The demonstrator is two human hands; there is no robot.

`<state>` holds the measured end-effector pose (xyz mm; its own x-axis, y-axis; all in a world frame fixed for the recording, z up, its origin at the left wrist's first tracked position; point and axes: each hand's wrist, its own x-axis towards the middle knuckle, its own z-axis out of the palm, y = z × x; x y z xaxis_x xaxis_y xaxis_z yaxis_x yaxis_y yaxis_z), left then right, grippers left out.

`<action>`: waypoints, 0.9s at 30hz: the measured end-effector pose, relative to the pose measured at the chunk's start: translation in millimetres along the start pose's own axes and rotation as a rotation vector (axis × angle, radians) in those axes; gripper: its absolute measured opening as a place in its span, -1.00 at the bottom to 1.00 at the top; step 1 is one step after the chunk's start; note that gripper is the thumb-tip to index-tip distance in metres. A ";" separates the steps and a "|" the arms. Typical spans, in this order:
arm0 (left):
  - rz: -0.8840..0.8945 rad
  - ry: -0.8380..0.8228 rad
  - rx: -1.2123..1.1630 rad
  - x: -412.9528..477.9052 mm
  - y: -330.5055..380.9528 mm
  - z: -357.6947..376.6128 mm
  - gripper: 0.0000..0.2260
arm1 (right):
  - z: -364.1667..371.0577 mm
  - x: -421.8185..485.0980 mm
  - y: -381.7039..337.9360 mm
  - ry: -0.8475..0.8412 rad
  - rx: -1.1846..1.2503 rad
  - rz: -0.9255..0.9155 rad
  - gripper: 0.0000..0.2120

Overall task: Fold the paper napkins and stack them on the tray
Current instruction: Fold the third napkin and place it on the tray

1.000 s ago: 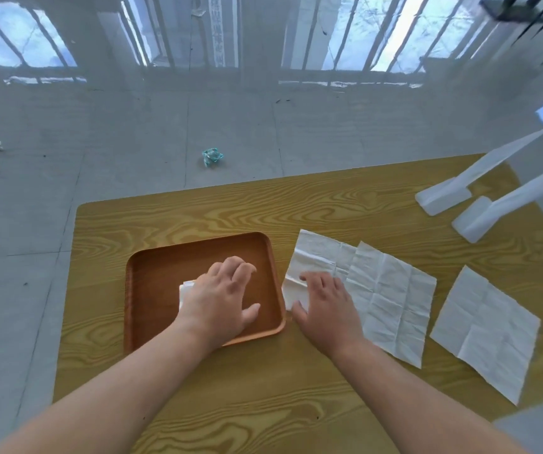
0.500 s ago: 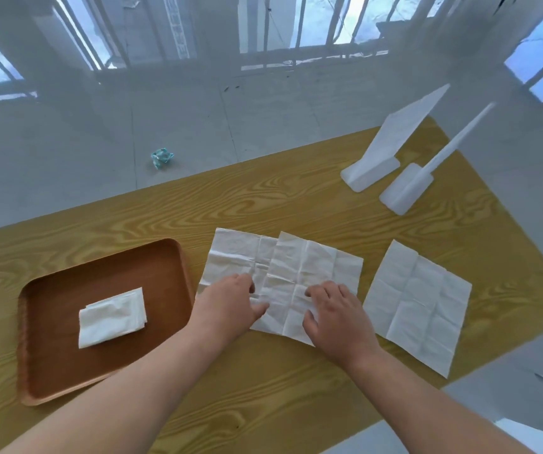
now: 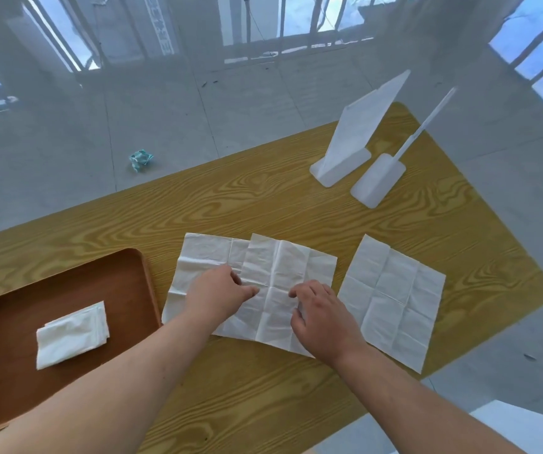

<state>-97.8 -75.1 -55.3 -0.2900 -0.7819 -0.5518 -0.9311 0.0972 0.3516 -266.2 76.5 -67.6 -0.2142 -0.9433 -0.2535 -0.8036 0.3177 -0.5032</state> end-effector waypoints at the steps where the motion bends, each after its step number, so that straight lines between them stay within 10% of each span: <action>1: -0.012 -0.018 -0.038 2.1 2.2 1.1 -0.67 | -0.2 0.0 0.8 0.001 0.005 -0.002 -0.71; 10: -0.124 0.022 -0.066 3.7 6.6 -5.6 -0.53 | -7.4 -1.3 3.7 0.015 0.061 -0.009 -0.74; 20: -0.061 0.039 -0.044 2.4 7.3 8.6 -0.82 | -2.2 -15.6 11.5 0.065 -0.027 -0.049 -0.67; 27: -0.064 0.089 0.054 -3.2 6.8 6.0 -0.56 | -2.7 -16.5 11.5 0.070 -0.046 -0.014 -0.67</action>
<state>-104.5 -68.2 -55.7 -0.2112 -0.8390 -0.5015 -0.9582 0.0765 0.2756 -273.4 95.4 -67.0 -0.2399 -0.9525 -0.1875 -0.8312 0.3013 -0.4673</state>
